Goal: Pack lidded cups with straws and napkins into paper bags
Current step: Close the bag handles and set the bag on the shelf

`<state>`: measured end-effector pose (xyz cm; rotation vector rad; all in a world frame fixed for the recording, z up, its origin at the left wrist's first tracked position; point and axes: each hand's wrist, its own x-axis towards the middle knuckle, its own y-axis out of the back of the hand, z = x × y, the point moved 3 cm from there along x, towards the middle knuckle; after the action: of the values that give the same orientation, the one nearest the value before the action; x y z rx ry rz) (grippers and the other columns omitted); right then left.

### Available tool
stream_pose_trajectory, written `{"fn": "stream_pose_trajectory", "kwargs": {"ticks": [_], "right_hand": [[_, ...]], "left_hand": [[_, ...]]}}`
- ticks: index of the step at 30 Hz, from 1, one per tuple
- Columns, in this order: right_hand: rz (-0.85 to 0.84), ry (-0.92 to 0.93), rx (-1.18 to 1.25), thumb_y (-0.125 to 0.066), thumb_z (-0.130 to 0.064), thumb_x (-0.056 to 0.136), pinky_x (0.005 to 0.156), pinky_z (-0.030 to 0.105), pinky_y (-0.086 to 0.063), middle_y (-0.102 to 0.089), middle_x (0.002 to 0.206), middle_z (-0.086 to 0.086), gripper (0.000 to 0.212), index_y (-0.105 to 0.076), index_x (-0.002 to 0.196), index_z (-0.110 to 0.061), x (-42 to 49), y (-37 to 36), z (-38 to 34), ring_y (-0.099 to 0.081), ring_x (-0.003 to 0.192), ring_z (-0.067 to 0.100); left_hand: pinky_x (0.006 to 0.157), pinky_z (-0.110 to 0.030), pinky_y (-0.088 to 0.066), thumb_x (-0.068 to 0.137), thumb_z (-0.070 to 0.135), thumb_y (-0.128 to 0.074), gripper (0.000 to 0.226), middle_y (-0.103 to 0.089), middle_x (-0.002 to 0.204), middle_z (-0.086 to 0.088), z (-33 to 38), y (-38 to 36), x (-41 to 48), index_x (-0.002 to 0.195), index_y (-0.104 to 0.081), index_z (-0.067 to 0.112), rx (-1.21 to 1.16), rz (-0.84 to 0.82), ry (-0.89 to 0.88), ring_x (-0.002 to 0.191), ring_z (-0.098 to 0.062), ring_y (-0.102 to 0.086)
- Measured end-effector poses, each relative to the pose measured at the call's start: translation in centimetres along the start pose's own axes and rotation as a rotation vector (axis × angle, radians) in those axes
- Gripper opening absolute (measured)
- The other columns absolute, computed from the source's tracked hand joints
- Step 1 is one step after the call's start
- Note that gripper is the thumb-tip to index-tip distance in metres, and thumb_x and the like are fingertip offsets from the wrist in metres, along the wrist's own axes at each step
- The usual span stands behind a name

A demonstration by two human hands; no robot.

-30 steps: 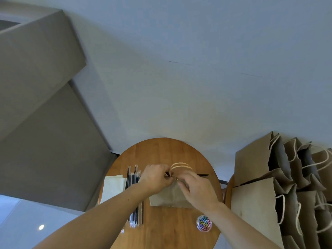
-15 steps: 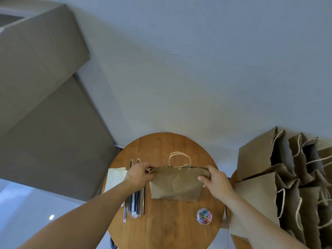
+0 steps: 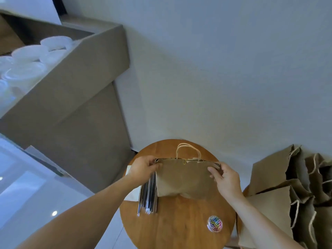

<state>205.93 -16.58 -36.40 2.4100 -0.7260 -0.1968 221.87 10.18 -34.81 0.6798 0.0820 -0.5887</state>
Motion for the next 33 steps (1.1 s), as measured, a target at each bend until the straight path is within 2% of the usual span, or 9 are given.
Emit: {"fn": "stream_pose_trajectory", "kwargs": {"ticks": [2,5,9,12,18,23,26,28,33], "right_hand": [[0.030,0.038,0.009,-0.060,-0.047,0.091,0.066,0.024,-0.049,-0.068,0.078,-0.024,0.004,-0.061,0.090,-0.043,-0.2,-0.5,-2.4,-0.065,0.074,-0.003],[0.079,0.098,0.053,-0.063,-0.043,0.090,0.066,0.027,-0.049,-0.068,0.075,-0.023,0.005,-0.061,0.085,-0.041,-0.7,-1.9,-6.8,-0.064,0.070,-0.003],[0.085,0.188,0.098,-0.068,-0.030,0.091,0.064,0.027,-0.049,-0.067,0.070,-0.019,0.015,-0.061,0.081,-0.039,-2.6,-4.5,-13.9,-0.063,0.064,0.001],[0.071,0.272,0.150,-0.068,-0.031,0.090,0.060,0.026,-0.046,-0.066,0.069,-0.018,0.016,-0.060,0.078,-0.034,-4.7,-6.7,-19.5,-0.062,0.063,0.002],[-0.051,0.405,0.251,-0.069,-0.028,0.091,0.061,0.030,-0.049,-0.066,0.068,-0.011,0.015,-0.061,0.081,-0.036,-9.2,-12.5,-30.2,-0.063,0.063,0.007],[-0.189,0.538,0.295,-0.068,-0.025,0.092,0.053,0.017,-0.050,-0.066,0.067,-0.022,0.013,-0.063,0.087,-0.036,-12.3,-17.1,-39.3,-0.062,0.059,0.002],[-0.286,0.550,0.344,-0.070,-0.019,0.091,0.055,0.030,-0.053,-0.067,0.063,-0.009,0.010,-0.065,0.085,-0.025,-12.8,-19.6,-44.8,-0.060,0.052,0.008],[-0.318,0.562,0.371,-0.071,-0.018,0.090,0.058,0.039,-0.054,-0.067,0.060,-0.001,0.012,-0.064,0.080,-0.017,-12.5,-21.0,-48.7,-0.059,0.051,0.012],[-0.340,0.635,0.402,-0.070,-0.021,0.091,0.061,0.035,-0.055,-0.066,0.058,-0.005,0.012,-0.064,0.080,-0.022,-10.3,-24.0,-57.8,-0.060,0.050,0.009]], "left_hand": [[0.065,-0.036,-0.050,0.093,0.031,-0.065,0.020,-0.070,0.083,-0.010,-0.1,2.2,-1.6,0.098,-0.072,0.013,-0.027,0.049,0.008,0.065,-0.018,-0.056],[0.065,-0.034,-0.048,0.092,0.030,-0.065,0.014,-0.069,0.082,-0.011,-0.7,5.9,-4.7,0.090,-0.071,0.016,-0.085,0.136,0.002,0.064,-0.018,-0.057],[0.064,-0.031,-0.050,0.092,0.030,-0.065,0.012,-0.069,0.075,0.006,-2.2,11.5,-10.1,0.082,-0.068,0.023,-0.121,0.292,-0.035,0.065,-0.002,-0.062],[0.066,-0.030,-0.051,0.094,0.033,-0.063,0.012,-0.068,0.080,0.007,-3.1,15.9,-14.6,0.084,-0.066,0.026,-0.122,0.415,-0.062,0.073,-0.008,-0.062],[0.062,-0.012,-0.042,0.095,0.030,-0.063,0.012,-0.069,0.083,0.015,-5.6,24.4,-24.8,0.085,-0.063,0.036,-0.227,0.664,-0.080,0.077,-0.006,-0.064],[0.060,-0.011,-0.046,0.094,0.029,-0.064,0.008,-0.071,0.085,0.003,-7.5,31.8,-32.2,0.088,-0.068,0.027,-0.257,0.869,-0.074,0.080,-0.014,-0.065],[0.059,-0.008,-0.046,0.094,0.031,-0.064,0.013,-0.071,0.085,0.005,-7.9,36.8,-35.0,0.081,-0.067,0.032,-0.260,0.996,-0.088,0.080,-0.010,-0.065],[0.058,-0.009,-0.045,0.094,0.030,-0.064,0.014,-0.071,0.083,0.007,-8.0,40.1,-35.8,0.080,-0.066,0.031,-0.254,1.077,-0.097,0.077,-0.008,-0.064],[0.064,-0.022,-0.048,0.092,0.031,-0.065,0.011,-0.070,0.081,0.009,-7.8,47.6,-35.6,0.082,-0.068,0.027,-0.243,1.260,-0.130,0.070,-0.002,-0.061]]}}
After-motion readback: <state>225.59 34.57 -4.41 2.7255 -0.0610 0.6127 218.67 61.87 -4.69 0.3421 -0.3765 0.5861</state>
